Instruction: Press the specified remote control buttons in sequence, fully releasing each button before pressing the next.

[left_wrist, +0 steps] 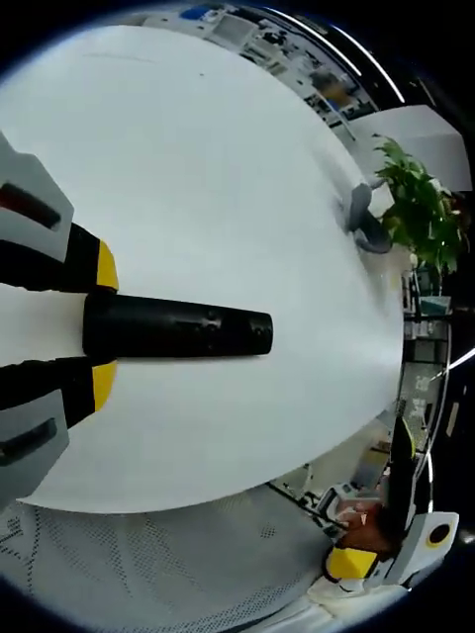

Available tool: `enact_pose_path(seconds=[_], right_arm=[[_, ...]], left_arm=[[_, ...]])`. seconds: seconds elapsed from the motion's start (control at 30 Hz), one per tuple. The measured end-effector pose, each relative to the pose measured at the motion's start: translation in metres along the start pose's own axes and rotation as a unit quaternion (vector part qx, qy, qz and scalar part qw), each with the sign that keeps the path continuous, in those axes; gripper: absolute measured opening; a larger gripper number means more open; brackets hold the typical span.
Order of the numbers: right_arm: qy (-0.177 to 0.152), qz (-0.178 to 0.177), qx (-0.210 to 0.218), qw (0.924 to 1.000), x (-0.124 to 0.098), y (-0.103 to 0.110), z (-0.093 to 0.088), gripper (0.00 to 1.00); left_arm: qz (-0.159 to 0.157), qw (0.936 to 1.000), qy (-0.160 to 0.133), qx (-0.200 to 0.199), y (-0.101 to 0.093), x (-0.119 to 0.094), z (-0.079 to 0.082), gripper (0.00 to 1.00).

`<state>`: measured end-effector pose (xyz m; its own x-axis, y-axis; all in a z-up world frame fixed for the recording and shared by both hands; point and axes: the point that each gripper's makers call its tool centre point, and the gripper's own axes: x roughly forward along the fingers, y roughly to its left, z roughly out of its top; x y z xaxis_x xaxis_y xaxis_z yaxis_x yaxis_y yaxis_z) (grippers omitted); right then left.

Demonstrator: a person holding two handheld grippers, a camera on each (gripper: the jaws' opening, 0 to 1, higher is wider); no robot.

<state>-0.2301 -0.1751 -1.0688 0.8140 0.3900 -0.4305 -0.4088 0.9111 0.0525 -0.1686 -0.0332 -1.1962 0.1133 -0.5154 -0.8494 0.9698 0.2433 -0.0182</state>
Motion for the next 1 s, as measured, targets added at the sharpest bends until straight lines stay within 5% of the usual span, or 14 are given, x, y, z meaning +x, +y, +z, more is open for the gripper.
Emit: enact_pose_path(seconds=[1.0], right_arm=[[0.008,0.0,-0.002,1.0,0.001,0.0,-0.003,0.88]], left_arm=[[-0.009,0.9993,0.034,0.015,0.038,0.001,0.001,0.24]])
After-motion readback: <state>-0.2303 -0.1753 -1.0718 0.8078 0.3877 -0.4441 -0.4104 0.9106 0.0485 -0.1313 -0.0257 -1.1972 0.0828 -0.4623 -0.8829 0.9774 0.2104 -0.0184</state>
